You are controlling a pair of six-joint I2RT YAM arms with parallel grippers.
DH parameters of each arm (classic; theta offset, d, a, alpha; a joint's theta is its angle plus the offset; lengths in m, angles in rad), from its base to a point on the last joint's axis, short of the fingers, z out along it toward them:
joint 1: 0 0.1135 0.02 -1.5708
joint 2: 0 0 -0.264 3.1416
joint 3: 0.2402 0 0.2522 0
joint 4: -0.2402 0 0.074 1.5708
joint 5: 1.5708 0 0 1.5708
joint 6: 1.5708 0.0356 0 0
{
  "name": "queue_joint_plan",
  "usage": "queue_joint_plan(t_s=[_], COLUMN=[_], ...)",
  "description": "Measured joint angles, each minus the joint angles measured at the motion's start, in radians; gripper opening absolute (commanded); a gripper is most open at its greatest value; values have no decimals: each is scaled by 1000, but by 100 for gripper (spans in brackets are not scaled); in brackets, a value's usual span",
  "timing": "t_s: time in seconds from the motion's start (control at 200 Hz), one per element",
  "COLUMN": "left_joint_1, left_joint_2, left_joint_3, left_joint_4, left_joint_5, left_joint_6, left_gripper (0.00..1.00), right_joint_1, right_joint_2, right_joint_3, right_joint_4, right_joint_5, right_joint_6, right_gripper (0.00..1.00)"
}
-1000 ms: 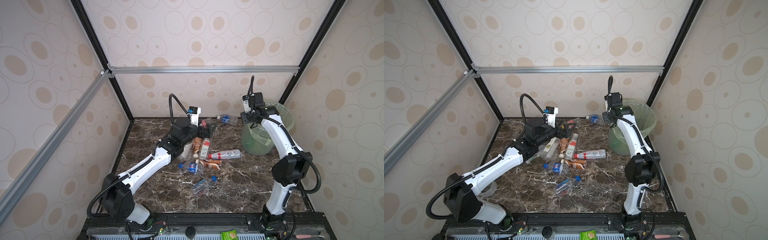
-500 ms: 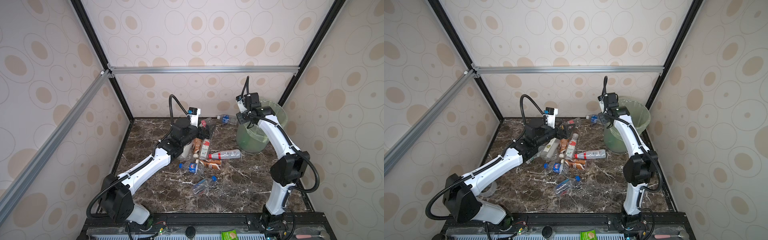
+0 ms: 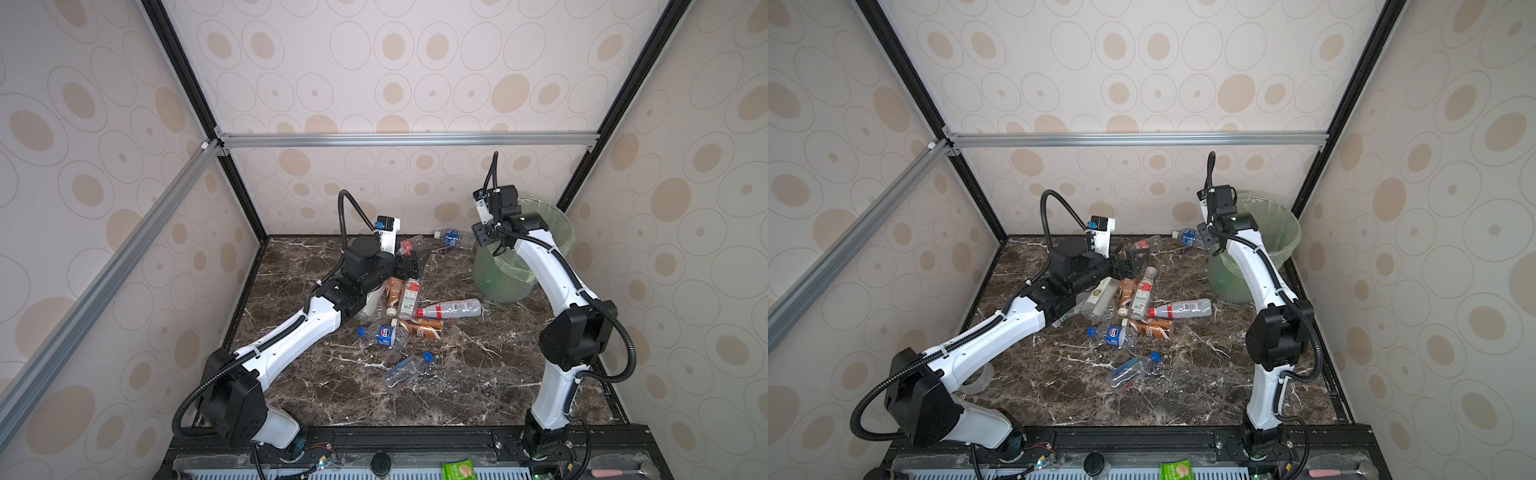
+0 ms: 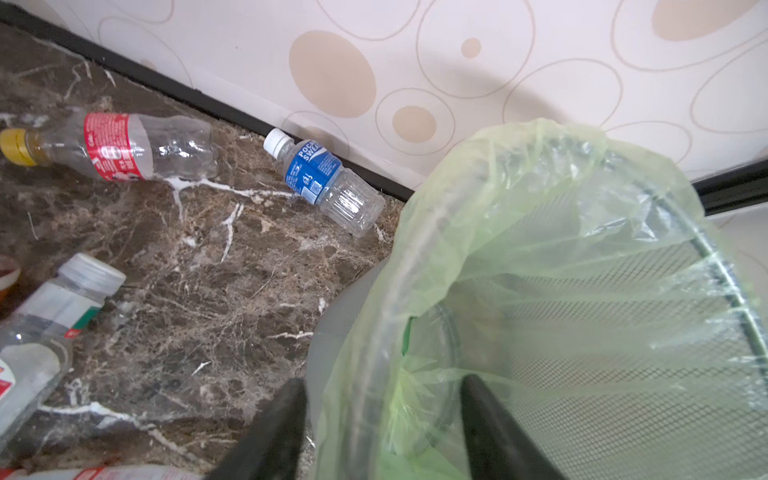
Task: Throw the plastic bottles in the bin
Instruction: 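Withdraw the right gripper from the bin toward the table, then lower the right gripper onto the blue-labelled water bottle by the wall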
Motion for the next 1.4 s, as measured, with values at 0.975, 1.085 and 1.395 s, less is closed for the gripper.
queue_joint_plan(t_s=[0.975, 1.085, 1.395], left_joint_1=[150, 162, 187], left_joint_2=[-135, -130, -74], left_joint_3=[-212, -212, -214], left_joint_4=[-14, 2, 15], left_joint_5=[30, 46, 83], left_joint_6=[-74, -82, -95], left_gripper=[99, 99, 99], right_joint_1=[202, 202, 184], right_joint_2=[498, 567, 676], right_joint_3=[599, 599, 617], right_joint_4=[-34, -31, 55], right_joint_5=[-8, -1, 21], right_joint_6=[257, 270, 278], right_gripper=[99, 99, 100])
